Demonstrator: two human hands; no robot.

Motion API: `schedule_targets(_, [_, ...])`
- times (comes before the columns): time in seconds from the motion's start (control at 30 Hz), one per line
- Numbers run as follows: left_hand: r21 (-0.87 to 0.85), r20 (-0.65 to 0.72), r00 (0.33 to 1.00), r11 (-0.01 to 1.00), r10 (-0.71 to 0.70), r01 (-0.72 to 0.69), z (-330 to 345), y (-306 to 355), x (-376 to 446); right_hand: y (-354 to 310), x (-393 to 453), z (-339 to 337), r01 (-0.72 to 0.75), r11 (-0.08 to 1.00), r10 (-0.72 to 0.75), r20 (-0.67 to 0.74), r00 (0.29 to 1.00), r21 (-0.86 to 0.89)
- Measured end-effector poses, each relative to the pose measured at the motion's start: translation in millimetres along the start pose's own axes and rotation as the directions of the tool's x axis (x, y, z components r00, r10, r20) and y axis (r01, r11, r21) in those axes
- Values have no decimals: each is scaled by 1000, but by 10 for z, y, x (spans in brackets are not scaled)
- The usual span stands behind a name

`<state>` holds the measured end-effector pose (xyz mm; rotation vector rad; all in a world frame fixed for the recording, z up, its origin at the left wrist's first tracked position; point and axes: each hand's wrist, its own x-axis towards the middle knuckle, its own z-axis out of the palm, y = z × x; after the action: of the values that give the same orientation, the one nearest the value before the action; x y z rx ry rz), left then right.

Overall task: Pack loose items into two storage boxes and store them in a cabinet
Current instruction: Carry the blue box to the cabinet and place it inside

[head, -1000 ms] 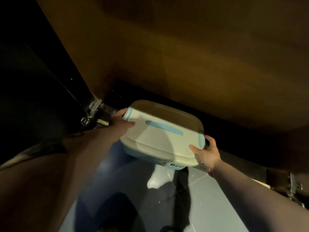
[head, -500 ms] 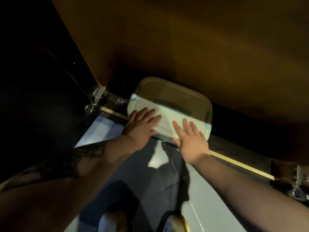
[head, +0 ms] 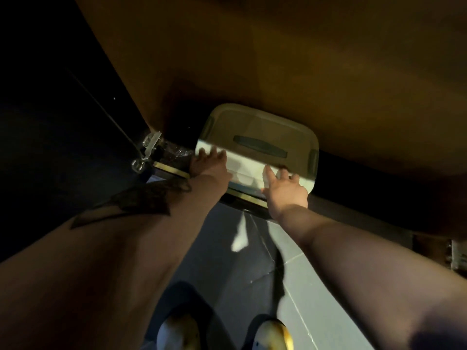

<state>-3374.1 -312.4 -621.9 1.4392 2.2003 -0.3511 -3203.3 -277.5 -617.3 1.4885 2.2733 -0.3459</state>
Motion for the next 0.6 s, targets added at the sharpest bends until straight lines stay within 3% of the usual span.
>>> schedule_targets(0.1, [-87, -31, 999, 995, 42, -44, 169, -73, -114, -47, -61, 90, -8, 997, 8, -2, 1000, 80])
schedule_targets(0.3, [-255, -166, 980, 955, 110, -151, 269, -71, -864, -83, -678, -45, 108, 980, -106, -21, 994, 168])
schedule_targets(0.37, [-257, -206, 972, 952, 116, -168, 18, -100, -1118, -92, -925, -292, 90, 973, -96, 17, 995, 212])
schedule_targets(0.6, [-130, -138, 969, 966, 207, -225, -1375, -40, -2094, 0, -1994, -1662, 17, 958, -30, 40, 999, 287])
